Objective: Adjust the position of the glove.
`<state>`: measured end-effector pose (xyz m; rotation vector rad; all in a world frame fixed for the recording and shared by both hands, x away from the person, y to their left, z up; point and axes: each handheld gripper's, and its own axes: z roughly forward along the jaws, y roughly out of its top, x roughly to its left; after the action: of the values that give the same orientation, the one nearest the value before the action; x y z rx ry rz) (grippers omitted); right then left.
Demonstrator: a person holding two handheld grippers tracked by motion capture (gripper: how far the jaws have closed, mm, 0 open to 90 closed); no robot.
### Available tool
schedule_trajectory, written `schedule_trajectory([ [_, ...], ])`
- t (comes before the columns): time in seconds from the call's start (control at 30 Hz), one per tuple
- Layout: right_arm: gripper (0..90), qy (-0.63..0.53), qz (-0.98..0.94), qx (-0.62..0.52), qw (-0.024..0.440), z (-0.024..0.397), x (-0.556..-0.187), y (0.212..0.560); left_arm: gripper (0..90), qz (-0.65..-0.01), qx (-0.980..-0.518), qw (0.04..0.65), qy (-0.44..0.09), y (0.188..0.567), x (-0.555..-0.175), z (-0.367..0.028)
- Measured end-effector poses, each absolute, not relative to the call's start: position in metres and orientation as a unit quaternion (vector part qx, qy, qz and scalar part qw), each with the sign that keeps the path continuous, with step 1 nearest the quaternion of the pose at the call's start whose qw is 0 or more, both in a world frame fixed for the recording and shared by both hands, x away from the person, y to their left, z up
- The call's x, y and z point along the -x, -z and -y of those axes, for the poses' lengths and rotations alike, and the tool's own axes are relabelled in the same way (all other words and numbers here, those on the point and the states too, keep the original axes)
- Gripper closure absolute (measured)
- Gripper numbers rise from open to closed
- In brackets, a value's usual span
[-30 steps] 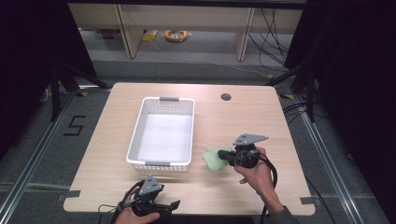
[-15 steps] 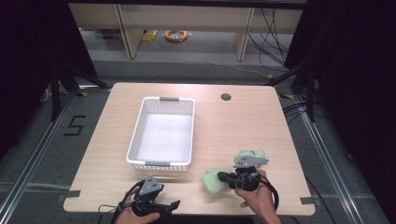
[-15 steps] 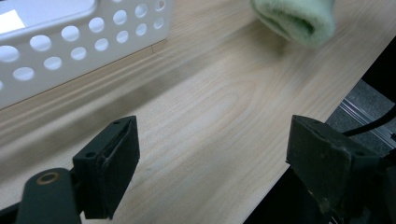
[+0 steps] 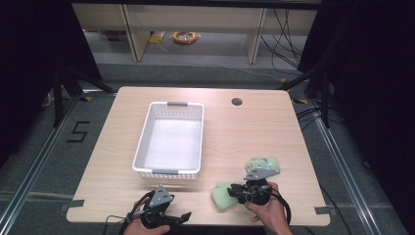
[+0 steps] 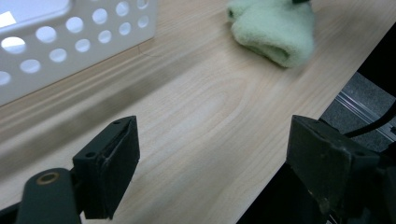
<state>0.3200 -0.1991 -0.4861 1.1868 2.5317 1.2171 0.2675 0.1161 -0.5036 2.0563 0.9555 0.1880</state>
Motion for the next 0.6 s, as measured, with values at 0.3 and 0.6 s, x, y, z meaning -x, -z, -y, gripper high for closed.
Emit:
schedule_trajectory([
  [0.3,69.0,-0.384,-0.831,-0.393,0.092,0.241,-0.305,0.475,20.7,-0.362,-0.830,0.421,-0.051,0.500,-0.265,-0.096],
  [0.6,64.4,-0.361,-0.842,-0.397,0.056,0.246,-0.306,0.490,31.6,-0.336,-0.846,0.414,-0.036,0.500,-0.277,-0.049],
])
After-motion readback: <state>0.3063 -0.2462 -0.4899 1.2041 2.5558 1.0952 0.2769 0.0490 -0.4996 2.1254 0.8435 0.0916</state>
